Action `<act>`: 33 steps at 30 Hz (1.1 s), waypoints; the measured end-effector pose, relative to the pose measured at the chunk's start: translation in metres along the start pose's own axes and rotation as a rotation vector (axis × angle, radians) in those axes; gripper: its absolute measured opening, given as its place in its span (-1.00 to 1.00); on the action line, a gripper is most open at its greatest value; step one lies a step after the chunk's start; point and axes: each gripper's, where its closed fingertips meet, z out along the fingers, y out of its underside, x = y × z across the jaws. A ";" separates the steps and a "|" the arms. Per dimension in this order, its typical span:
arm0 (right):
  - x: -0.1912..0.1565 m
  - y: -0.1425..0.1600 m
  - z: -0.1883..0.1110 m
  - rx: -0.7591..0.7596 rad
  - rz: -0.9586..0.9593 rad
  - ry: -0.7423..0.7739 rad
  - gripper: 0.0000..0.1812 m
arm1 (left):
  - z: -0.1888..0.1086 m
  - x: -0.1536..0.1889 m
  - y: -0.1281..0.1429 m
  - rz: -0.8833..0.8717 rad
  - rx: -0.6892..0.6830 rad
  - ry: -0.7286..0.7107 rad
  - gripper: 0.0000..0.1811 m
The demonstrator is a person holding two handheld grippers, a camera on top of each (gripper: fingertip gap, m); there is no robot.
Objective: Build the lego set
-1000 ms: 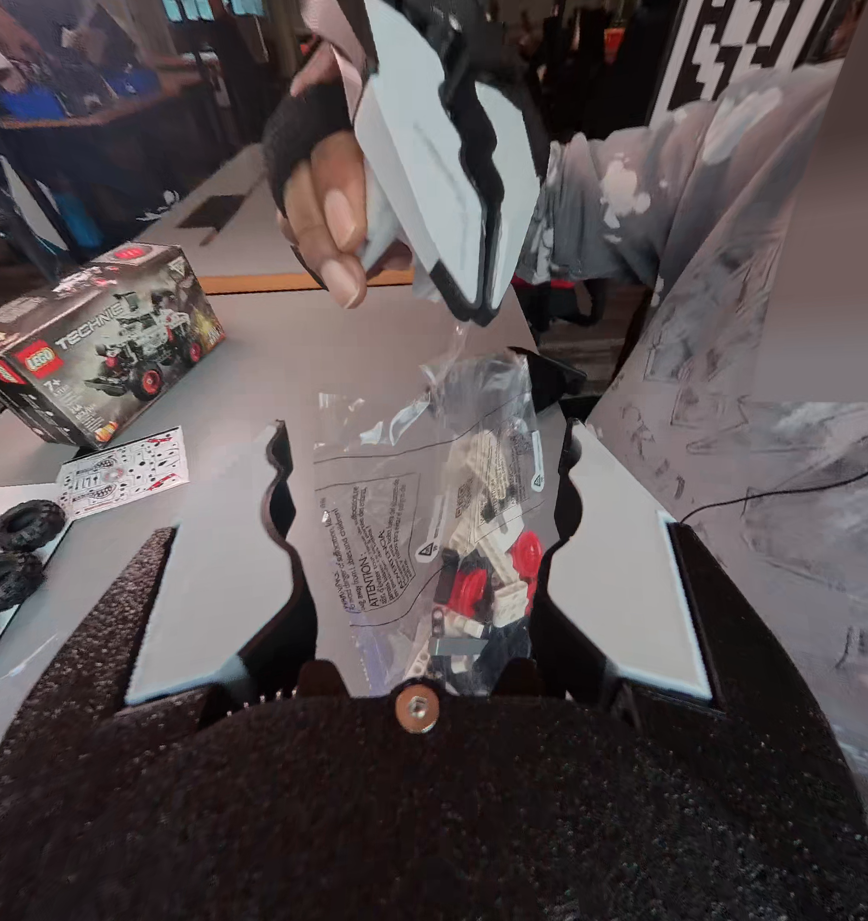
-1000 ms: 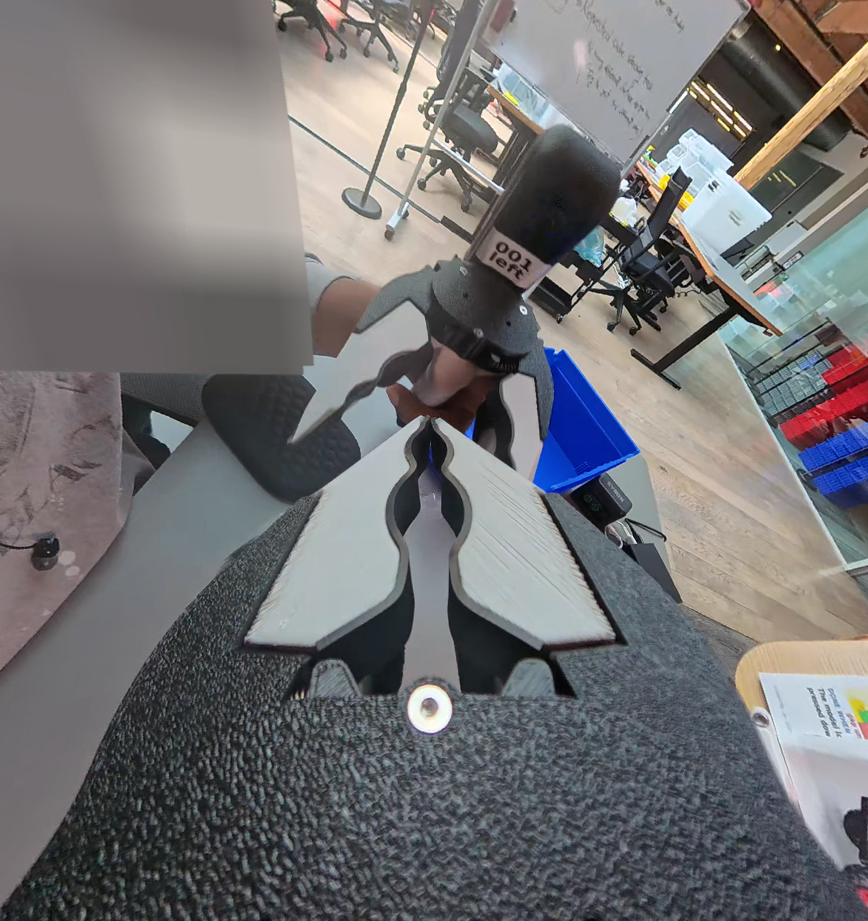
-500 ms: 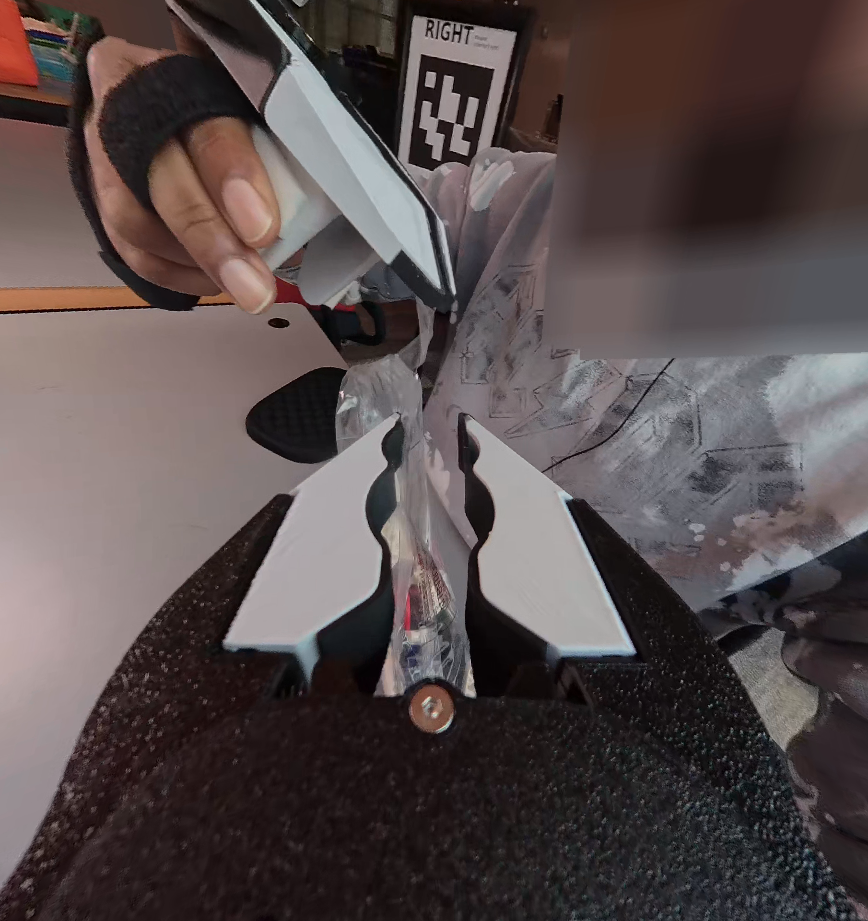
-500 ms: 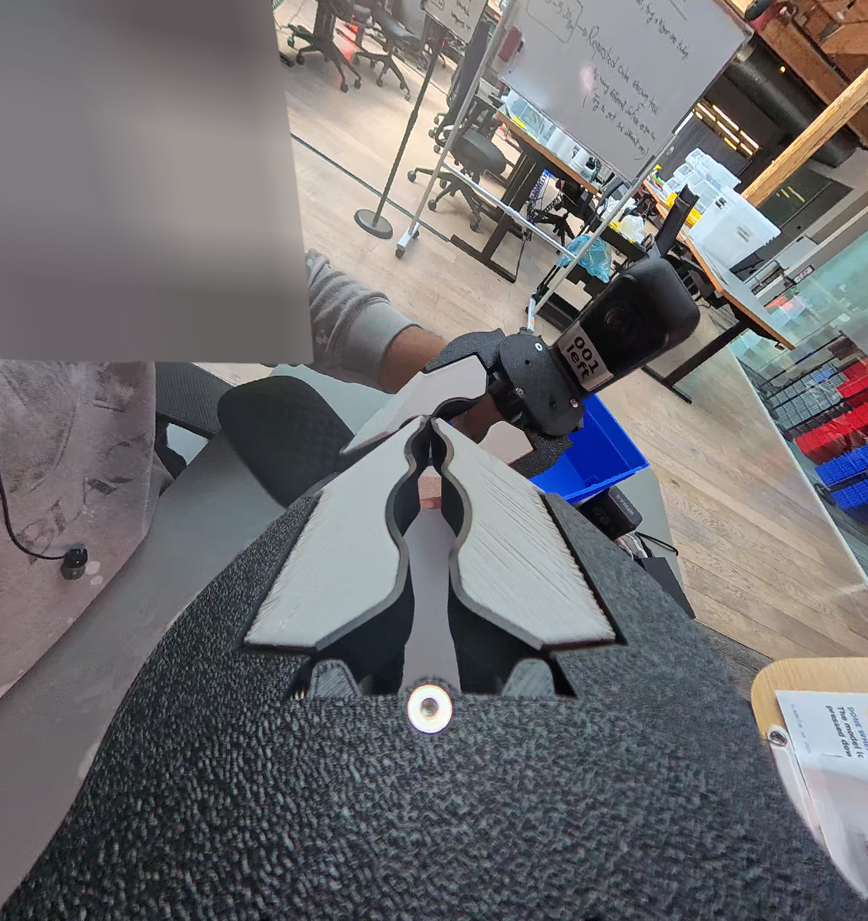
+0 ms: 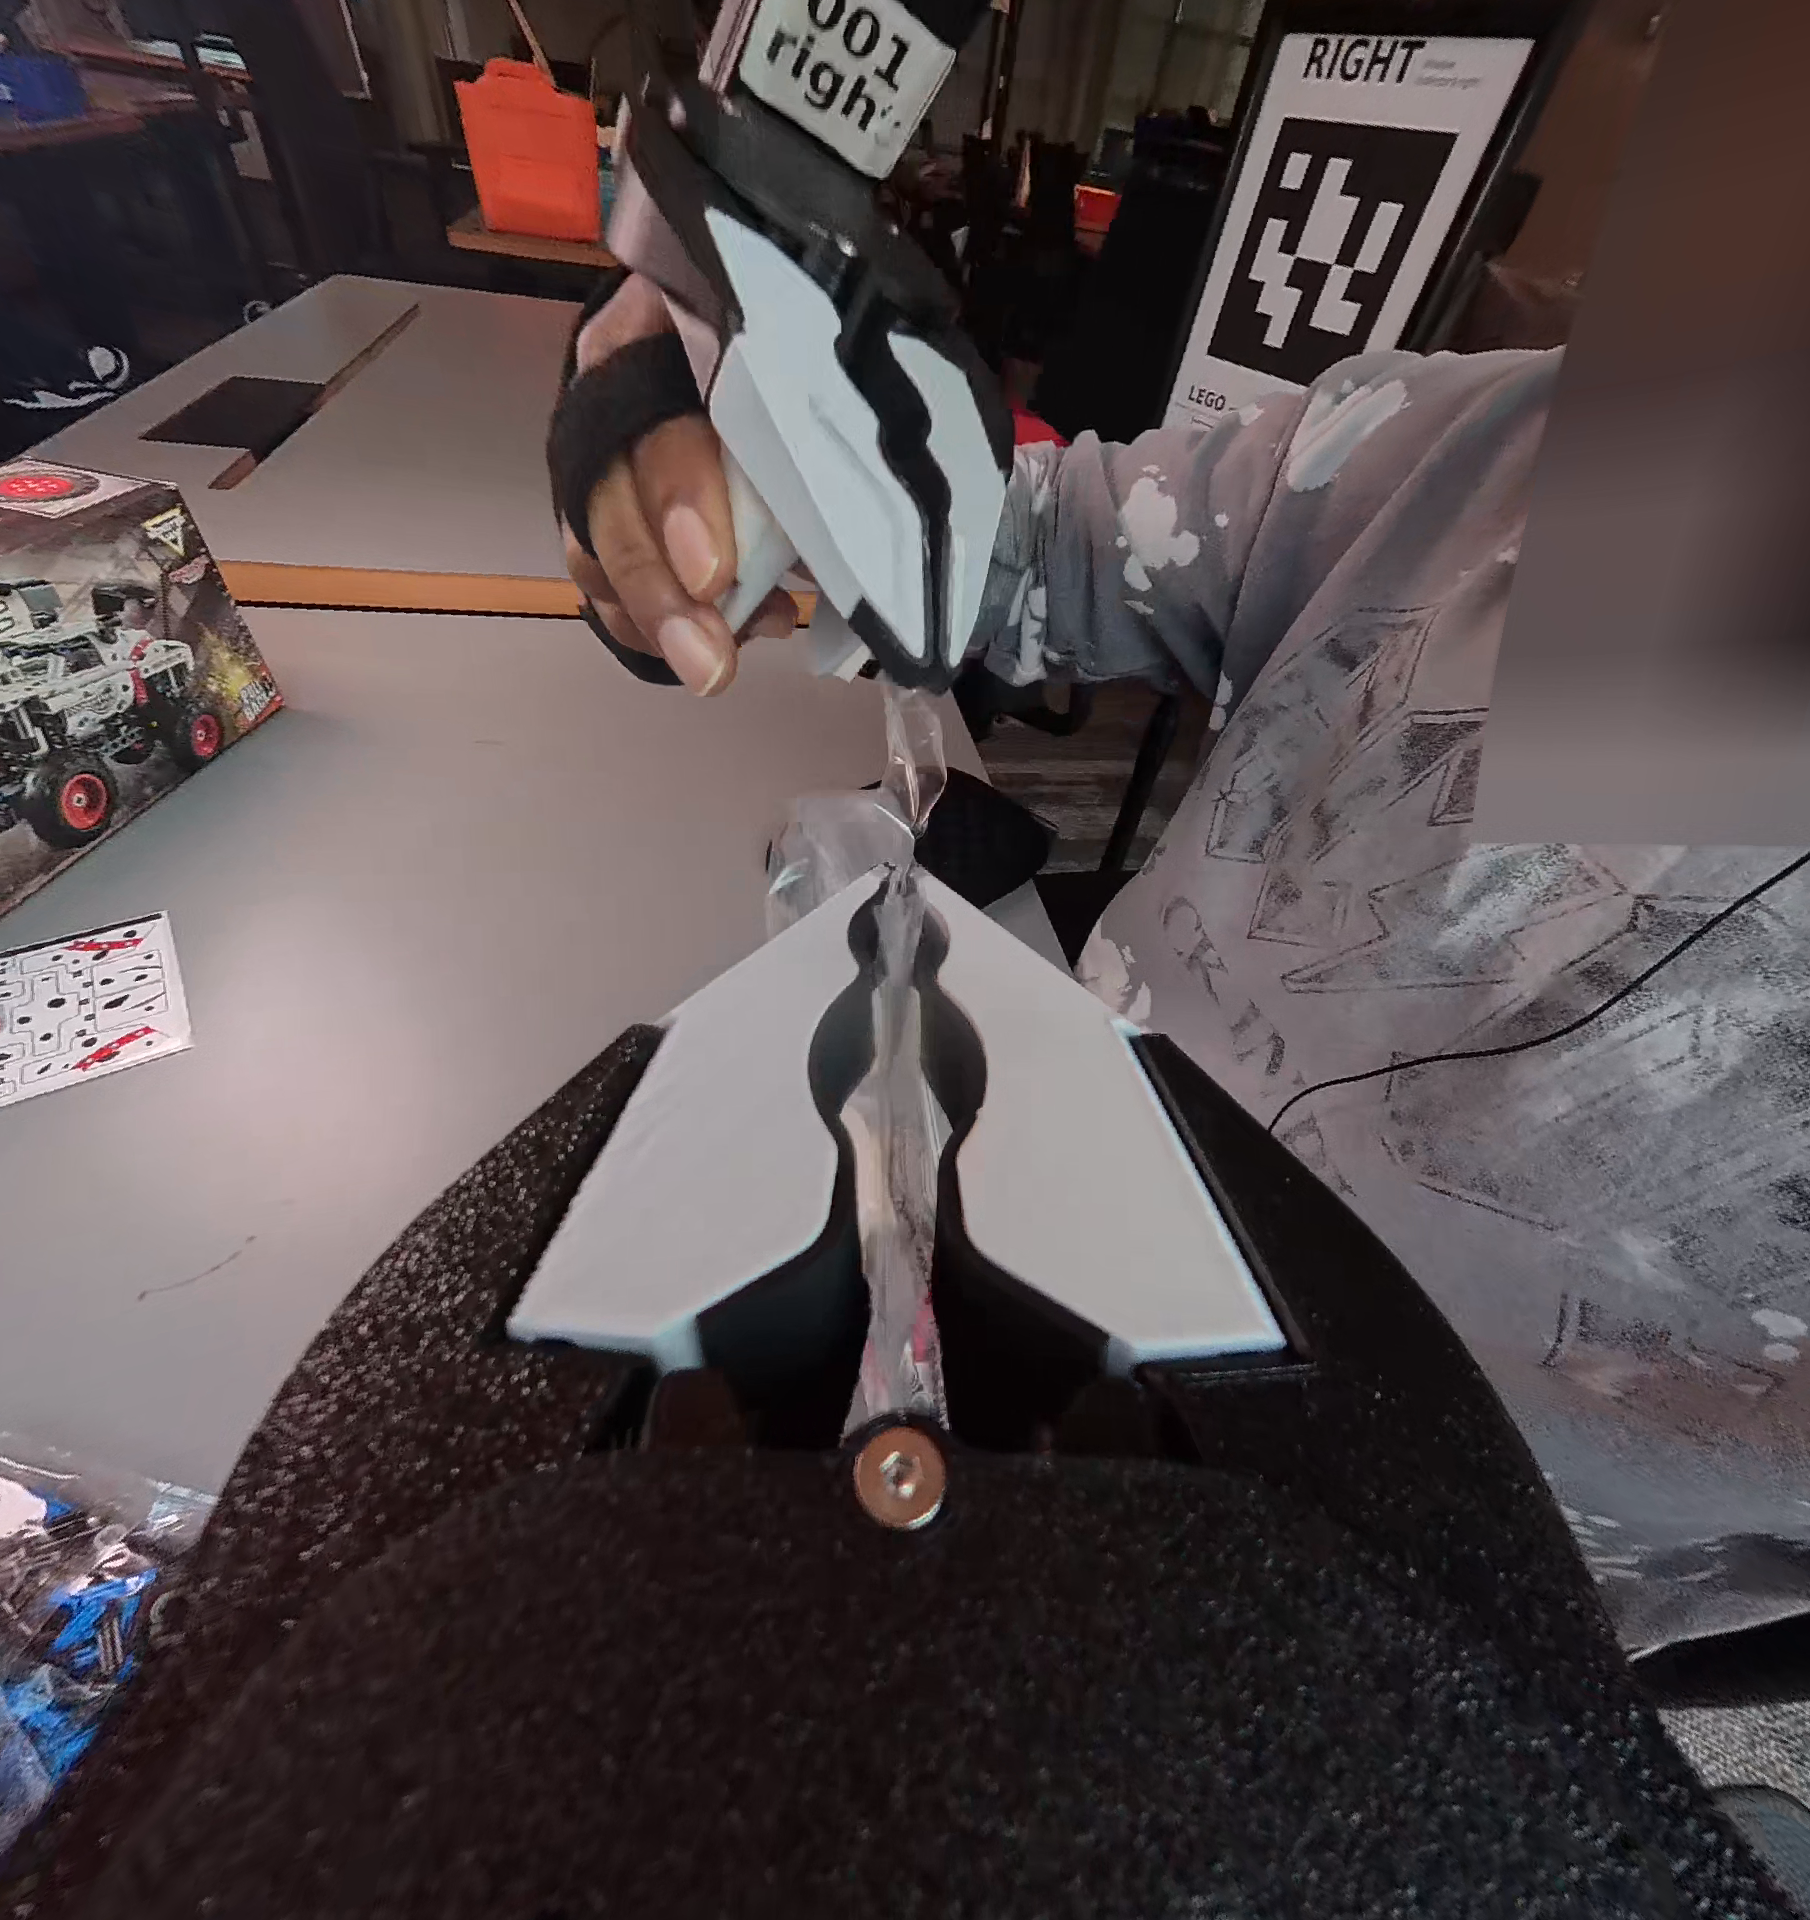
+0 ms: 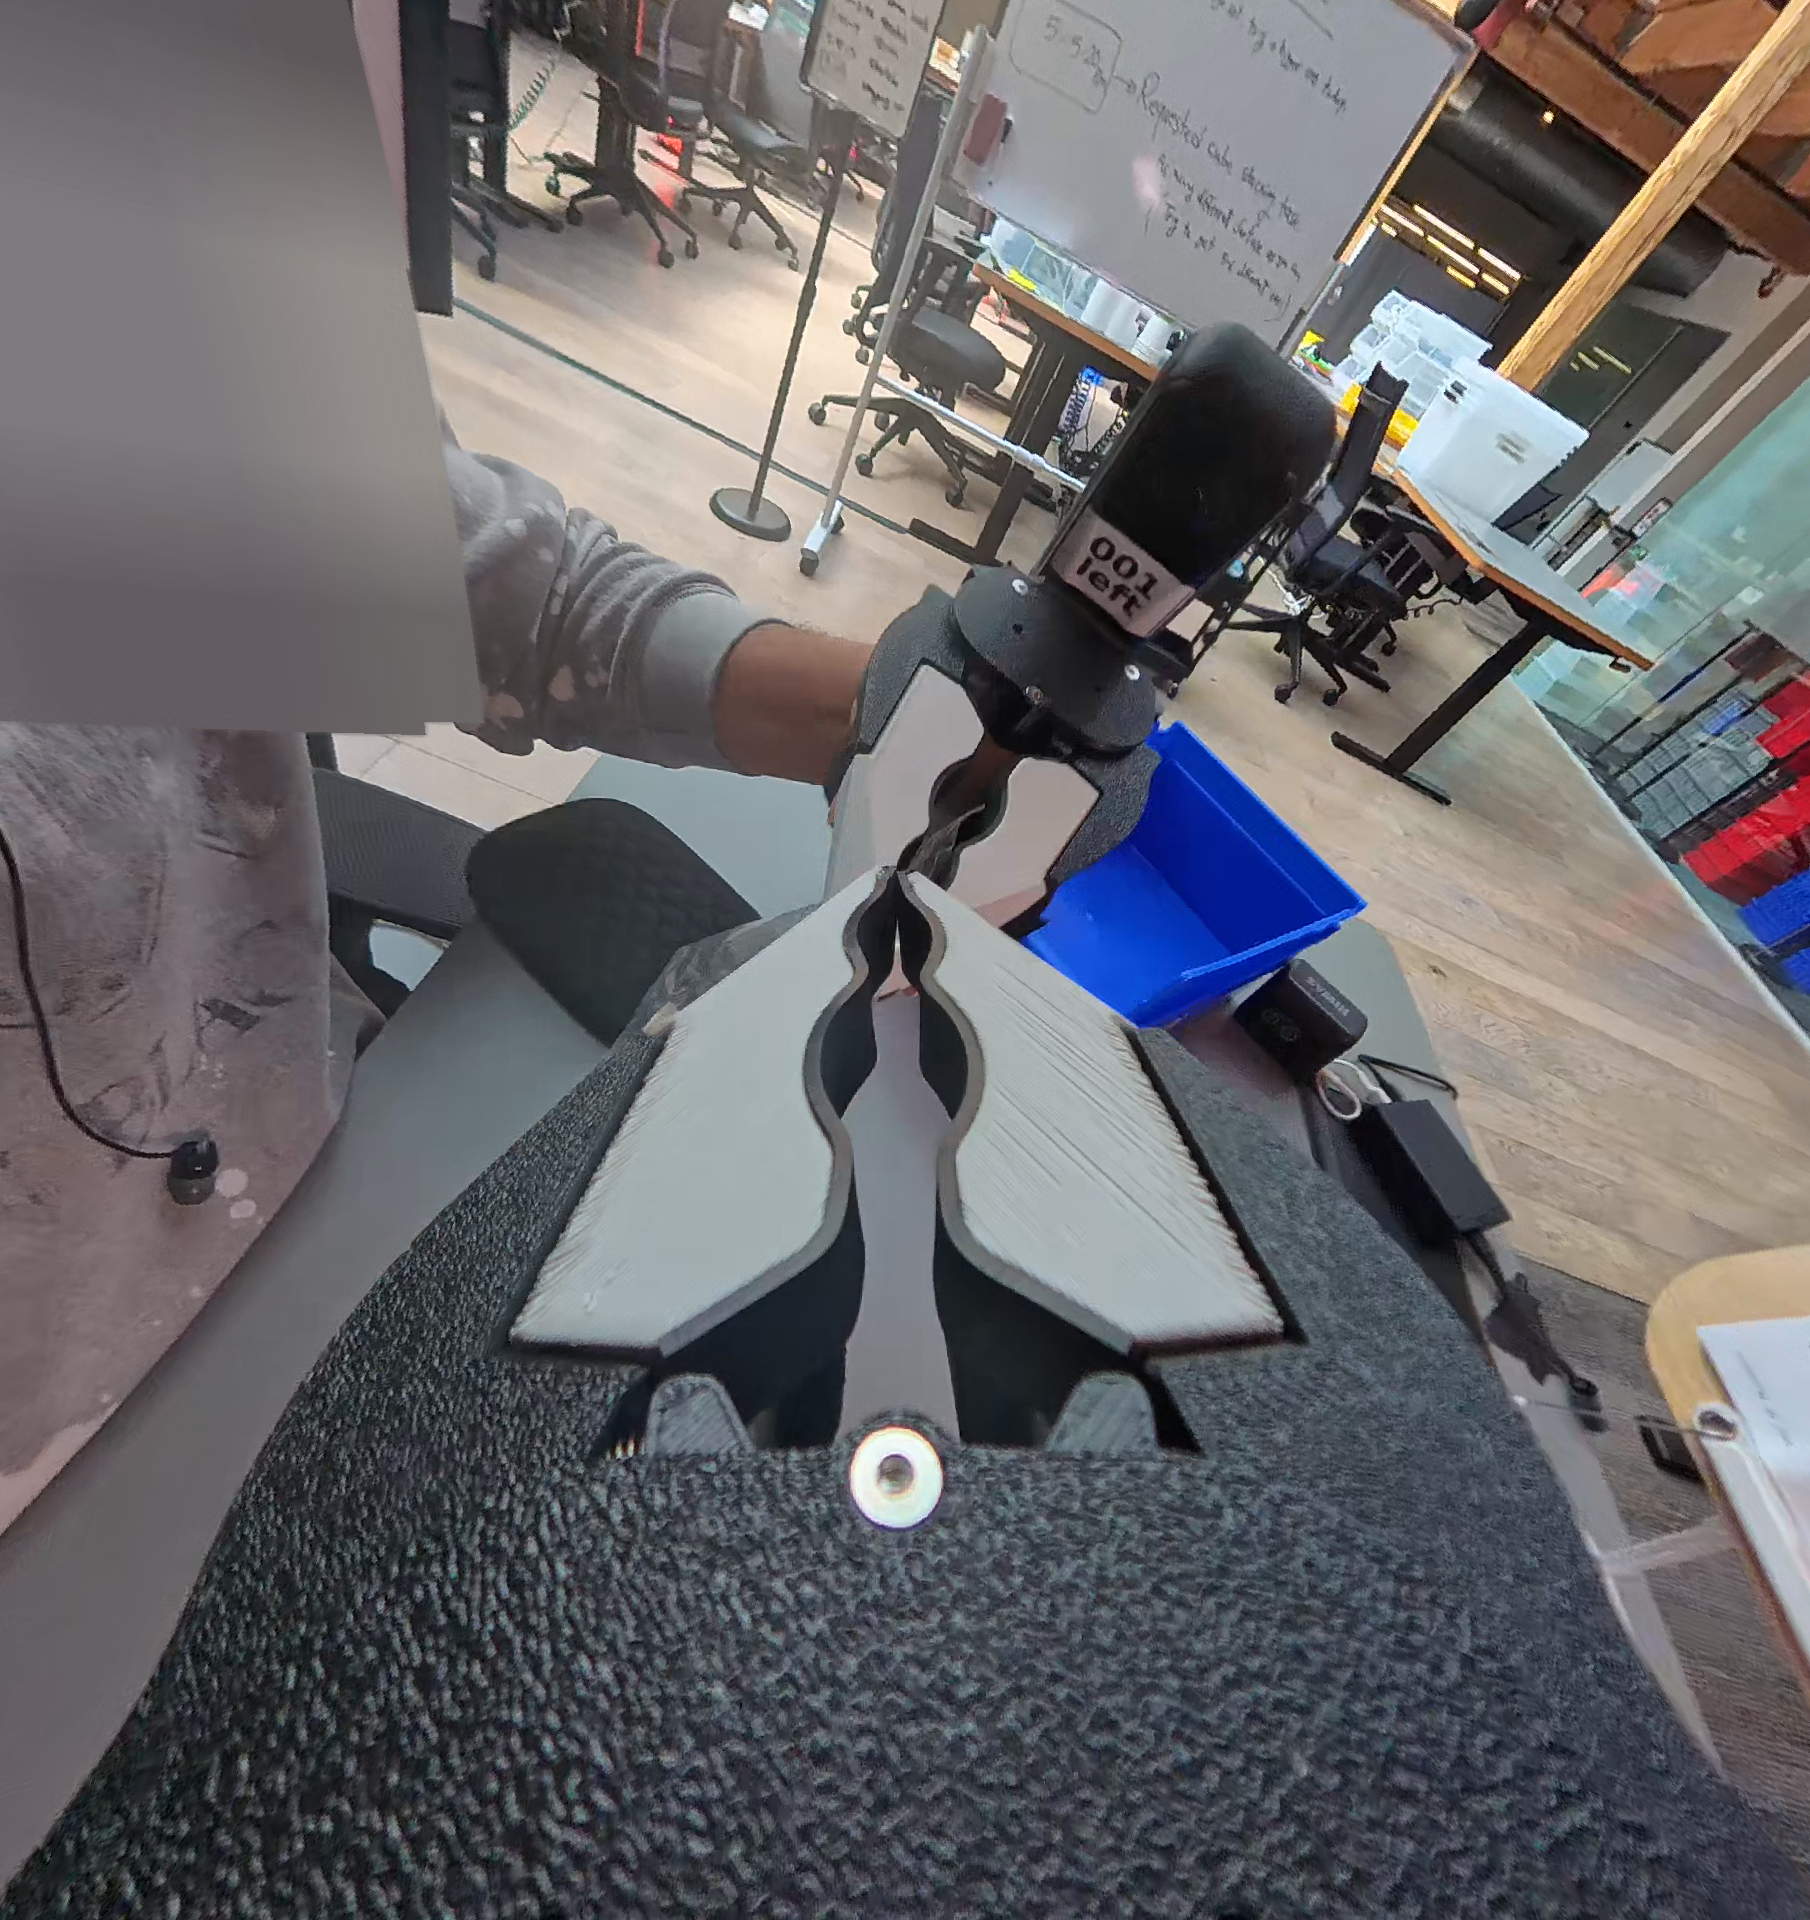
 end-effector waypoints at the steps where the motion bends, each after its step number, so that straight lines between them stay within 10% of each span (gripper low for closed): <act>1: -0.004 0.007 -0.003 0.009 0.038 -0.003 -1.00 | -0.003 0.002 -0.001 0.003 0.012 -0.008 -1.00; 8: -0.035 0.065 -0.024 0.073 0.262 0.000 -1.00 | -0.013 0.004 0.009 -0.005 0.034 -0.052 -1.00; 33: -0.035 0.054 -0.123 0.131 0.252 0.282 -1.00 | -0.020 0.006 0.016 -0.017 0.031 -0.046 -1.00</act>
